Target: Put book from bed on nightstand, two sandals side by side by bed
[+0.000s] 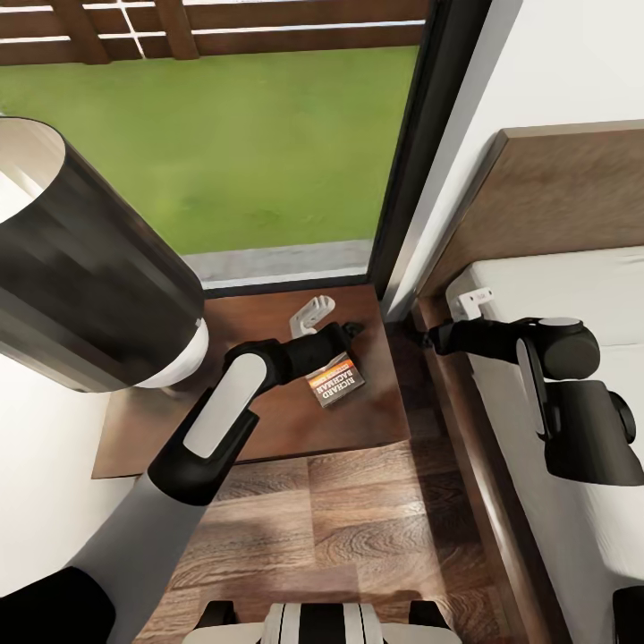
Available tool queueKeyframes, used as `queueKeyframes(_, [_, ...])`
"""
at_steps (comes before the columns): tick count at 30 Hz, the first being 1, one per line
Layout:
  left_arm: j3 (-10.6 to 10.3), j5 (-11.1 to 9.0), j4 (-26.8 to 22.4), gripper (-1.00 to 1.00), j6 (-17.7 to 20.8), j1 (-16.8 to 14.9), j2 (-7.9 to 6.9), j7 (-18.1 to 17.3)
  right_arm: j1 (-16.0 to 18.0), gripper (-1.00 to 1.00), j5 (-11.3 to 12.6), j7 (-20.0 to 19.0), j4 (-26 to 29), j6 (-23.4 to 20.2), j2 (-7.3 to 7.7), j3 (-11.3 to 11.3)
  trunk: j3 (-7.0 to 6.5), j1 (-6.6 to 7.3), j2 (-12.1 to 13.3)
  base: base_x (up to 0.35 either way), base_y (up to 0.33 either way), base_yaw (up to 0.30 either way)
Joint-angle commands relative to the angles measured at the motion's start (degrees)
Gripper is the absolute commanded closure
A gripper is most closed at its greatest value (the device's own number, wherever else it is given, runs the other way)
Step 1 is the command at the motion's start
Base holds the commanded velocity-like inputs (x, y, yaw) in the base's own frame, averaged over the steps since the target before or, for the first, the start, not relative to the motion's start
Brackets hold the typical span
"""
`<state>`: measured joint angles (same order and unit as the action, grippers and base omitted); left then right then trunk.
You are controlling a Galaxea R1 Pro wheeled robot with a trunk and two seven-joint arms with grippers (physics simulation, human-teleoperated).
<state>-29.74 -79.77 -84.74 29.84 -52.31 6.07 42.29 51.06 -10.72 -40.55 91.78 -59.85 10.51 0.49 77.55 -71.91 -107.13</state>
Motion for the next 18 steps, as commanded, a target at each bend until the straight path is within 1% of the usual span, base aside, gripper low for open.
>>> queueKeyframes(1, [0.01, -0.41, -0.06, -1.0, 0.05, -0.04, 0.01, 0.47, 0.04, -1.0, -0.6, -0.49, 0.05, -0.15, 0.03, 0.05, 0.03, 0.0, -0.02, 0.0, 0.0, 0.0])
queueKeyframes(15, [0.27, -0.78, -0.13, -1.0, -0.03, 0.32, 0.15, 1.25, 0.0, -1.0, -0.62, -0.49, 0.06, -0.15, 0.07, 0.04, 0.03, 0.0, -0.02, 0.0, 0.0, 0.0])
queueKeyframes(18, [0.28, -0.8, -0.18, -1.0, -0.04, 0.35, 0.16, 1.32, 0.0, -1.0, -0.58, -0.49, 0.06, -0.15, 0.32, 0.01, 0.03, 0.0, -0.02, 0.0, 0.0, 0.0])
